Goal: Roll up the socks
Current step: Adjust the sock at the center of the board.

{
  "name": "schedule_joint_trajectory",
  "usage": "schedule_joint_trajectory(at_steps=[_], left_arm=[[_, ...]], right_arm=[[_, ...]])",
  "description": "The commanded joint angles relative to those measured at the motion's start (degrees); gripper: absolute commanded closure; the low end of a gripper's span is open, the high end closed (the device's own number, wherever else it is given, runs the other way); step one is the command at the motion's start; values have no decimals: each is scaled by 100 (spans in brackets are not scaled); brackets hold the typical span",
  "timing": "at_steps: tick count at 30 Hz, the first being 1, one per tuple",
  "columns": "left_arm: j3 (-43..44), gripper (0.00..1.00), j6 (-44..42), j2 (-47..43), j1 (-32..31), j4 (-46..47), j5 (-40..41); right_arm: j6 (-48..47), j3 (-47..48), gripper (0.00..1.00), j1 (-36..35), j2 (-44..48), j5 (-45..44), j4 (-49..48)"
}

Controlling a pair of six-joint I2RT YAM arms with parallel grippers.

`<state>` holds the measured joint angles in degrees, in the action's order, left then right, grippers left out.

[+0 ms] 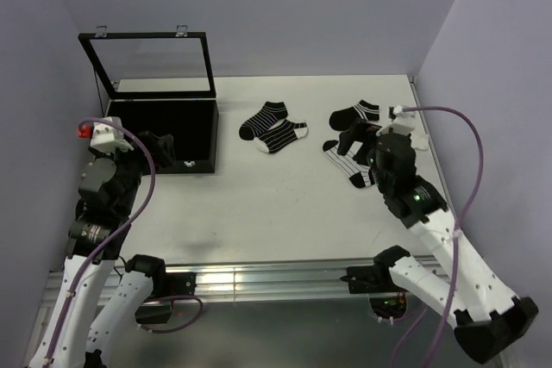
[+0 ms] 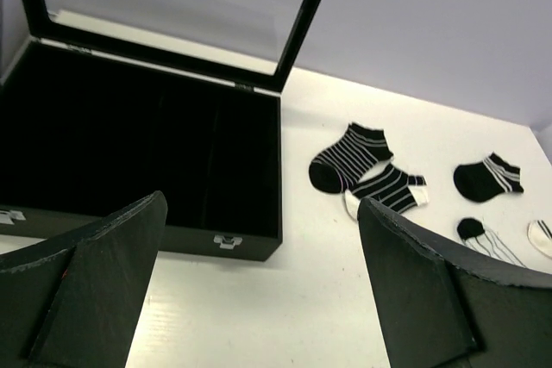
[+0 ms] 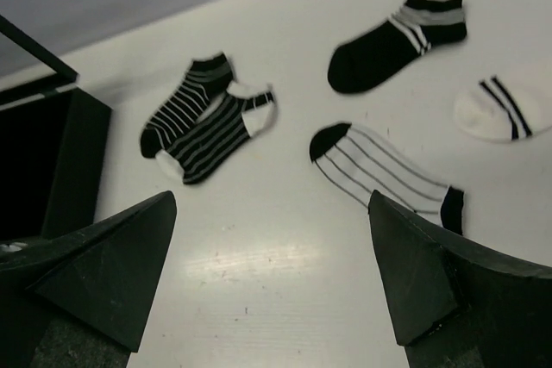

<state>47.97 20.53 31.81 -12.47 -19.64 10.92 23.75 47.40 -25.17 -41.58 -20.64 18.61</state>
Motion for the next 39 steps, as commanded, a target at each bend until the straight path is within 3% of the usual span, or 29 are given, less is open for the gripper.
schedule_joint_trajectory(at_steps=[1, 7, 17, 31, 39], left_arm=[[-181, 1, 231, 70, -10, 162, -371], [-560, 1, 311, 159, -10, 329, -362], [-877, 1, 223, 176, -19, 514, -178], [-938, 1, 179, 211, -36, 593, -213], [-938, 1, 188, 167, -27, 584, -239]], right_arm=[[692, 357, 0, 169, -674, 60, 432], [1202, 209, 0, 1231, -1860, 1105, 346], [1466, 112, 0, 1883, -3478, 1484, -103], [1527, -292, 9, 1928, -4507, 2038, -411], [1703, -363, 9, 1314, -4666, 2214, -253]])
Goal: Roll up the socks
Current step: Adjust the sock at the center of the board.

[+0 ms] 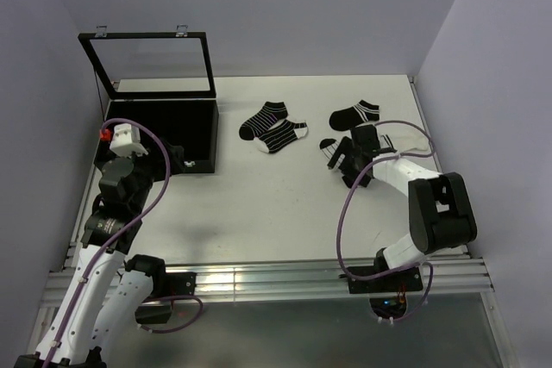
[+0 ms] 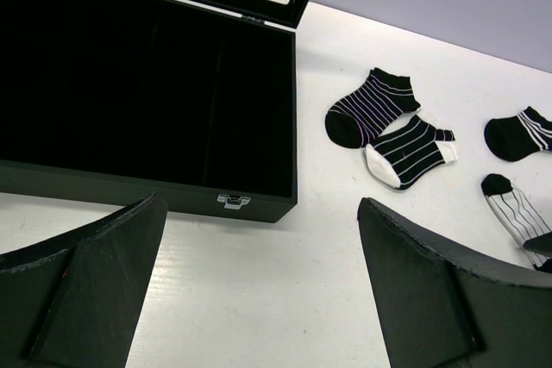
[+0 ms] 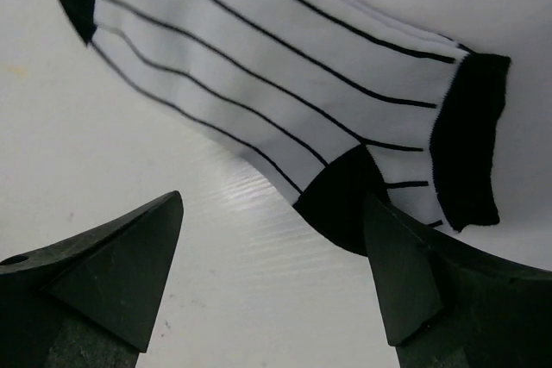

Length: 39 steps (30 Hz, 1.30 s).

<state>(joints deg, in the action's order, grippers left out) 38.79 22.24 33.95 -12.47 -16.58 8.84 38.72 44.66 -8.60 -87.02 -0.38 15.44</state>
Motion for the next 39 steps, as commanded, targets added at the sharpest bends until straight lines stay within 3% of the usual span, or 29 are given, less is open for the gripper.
schedule_joint_trajectory(at_steps=[1, 10, 16, 22, 23, 28, 39], left_arm=[[-20, 0, 17, -56, -27, 278, -23], [-38, 1, 8, -117, -27, 252, -14], [-38, 1, 8, -152, -28, 225, 3], [-55, 0, 8, -179, -27, 251, -23], [-47, 0, 8, -170, -27, 243, -31], [-55, 1, 9, -179, -27, 234, -32], [-73, 1, -9, -187, -27, 287, -146]], right_arm=[[319, -81, 8, -466, -104, 162, 116], [1418, 217, 5, -2346, -87, 232, 134], [972, 1351, 4, -3261, -342, 47, 625], [-116, 1843, 9, -3245, -218, -971, 1240], [-302, 1931, 17, -3166, -245, -1007, 1285], [-1128, 2011, 22, -2849, -543, -1016, 1452], [-1201, 1458, 36, -2436, -1001, -999, 1260]])
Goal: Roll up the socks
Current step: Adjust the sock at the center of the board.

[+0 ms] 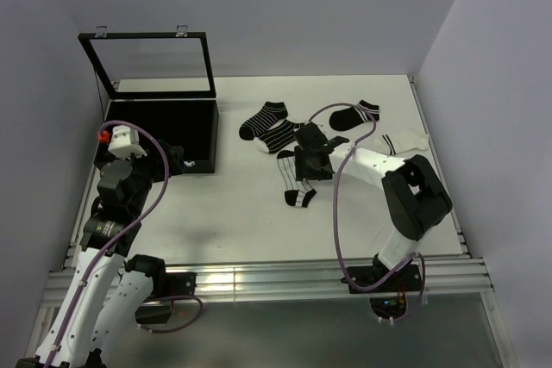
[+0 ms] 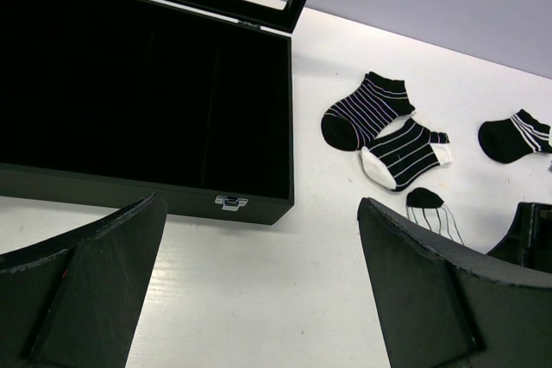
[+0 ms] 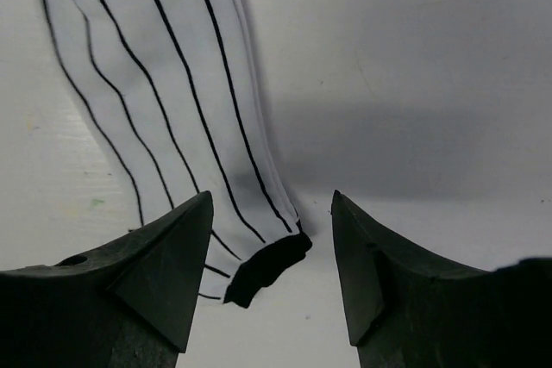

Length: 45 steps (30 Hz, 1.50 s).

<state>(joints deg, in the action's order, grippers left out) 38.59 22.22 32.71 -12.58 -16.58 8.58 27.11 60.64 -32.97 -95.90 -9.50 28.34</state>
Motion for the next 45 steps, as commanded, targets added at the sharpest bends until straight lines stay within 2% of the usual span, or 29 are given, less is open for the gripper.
schedule_joint_trajectory(at_steps=[1, 3, 5, 10, 14, 19, 24, 28, 31, 34, 40, 45], left_arm=[[-71, 0, -7, -54, -17, 287, -120], [-71, 1, -7, -63, -17, 287, -120], [-62, 0, 2, -72, -25, 295, -137], [-62, 1, 2, -72, -25, 304, -137], [-62, 1, 2, -72, -17, 304, -128], [-62, 0, 2, -89, -25, 304, -137], [-71, 0, 2, -116, -34, 287, -128], [-71, 0, 2, -133, -25, 278, -120], [-71, 0, 2, -124, -25, 287, -137], [-71, 1, 11, -142, -25, 287, -181], [-62, 1, 19, -151, -25, 269, -190], [-79, 1, 11, -124, -25, 296, -234]], right_arm=[[13, -245, 36, -7, -139, -70, -74], [179, -351, 37, -16, -114, -26, -100], [355, -544, 44, -16, -70, -78, -144], [909, -773, 43, -244, 36, -237, 40], [1567, -808, 43, -700, 168, -202, 260], [1912, -519, 44, -1316, 431, -271, 541], [1237, 139, 42, -1598, 765, -517, 770], [-81, 544, 42, -1511, 810, -659, 454], [-1336, 773, 42, -1388, 600, -414, 190], [-1909, 1010, 42, -1221, 293, 8, 101], [-2588, 1108, 41, -1028, -358, 518, -100], [-2650, 1046, 41, -817, -737, 642, -407]])
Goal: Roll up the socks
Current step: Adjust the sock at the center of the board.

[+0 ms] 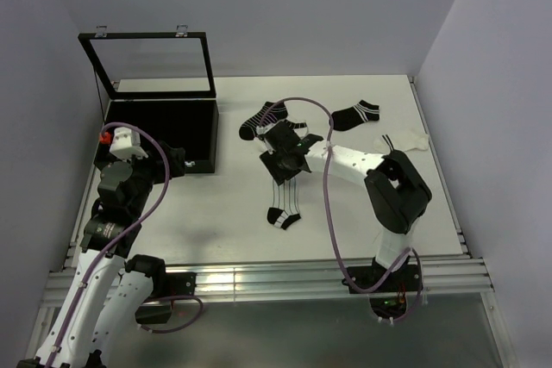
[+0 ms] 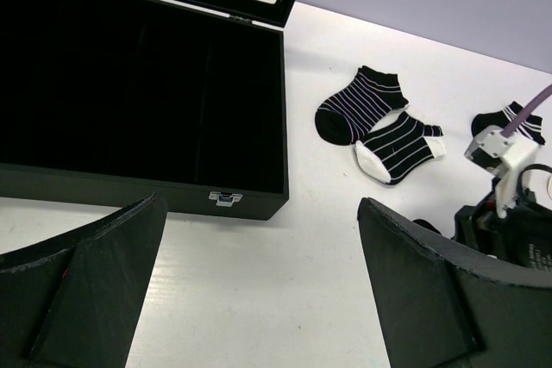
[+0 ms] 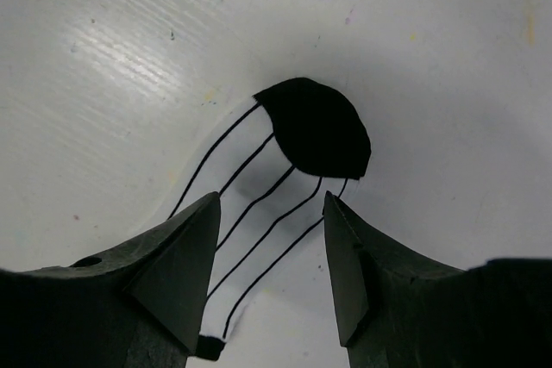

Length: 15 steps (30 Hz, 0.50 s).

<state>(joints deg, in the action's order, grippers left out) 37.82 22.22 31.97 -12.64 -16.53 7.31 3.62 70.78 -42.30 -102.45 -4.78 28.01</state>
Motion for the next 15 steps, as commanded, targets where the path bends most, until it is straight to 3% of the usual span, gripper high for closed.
schedule_joint_trajectory(at_steps=[1, 4, 9, 15], left_arm=[[6, 0, 11, -50, -19, 291, -116], [6, 1, 11, -59, -19, 282, -116], [15, 0, 11, -59, -19, 274, -116], [15, 1, 2, -59, -19, 282, -116]], right_arm=[[-231, 32, 41, 161, -134, 213, -436], [173, 110, 41, 389, -440, 100, -578], [797, 419, 42, 530, -968, -839, -235], [1912, 375, 43, 688, -970, -1587, 204]])
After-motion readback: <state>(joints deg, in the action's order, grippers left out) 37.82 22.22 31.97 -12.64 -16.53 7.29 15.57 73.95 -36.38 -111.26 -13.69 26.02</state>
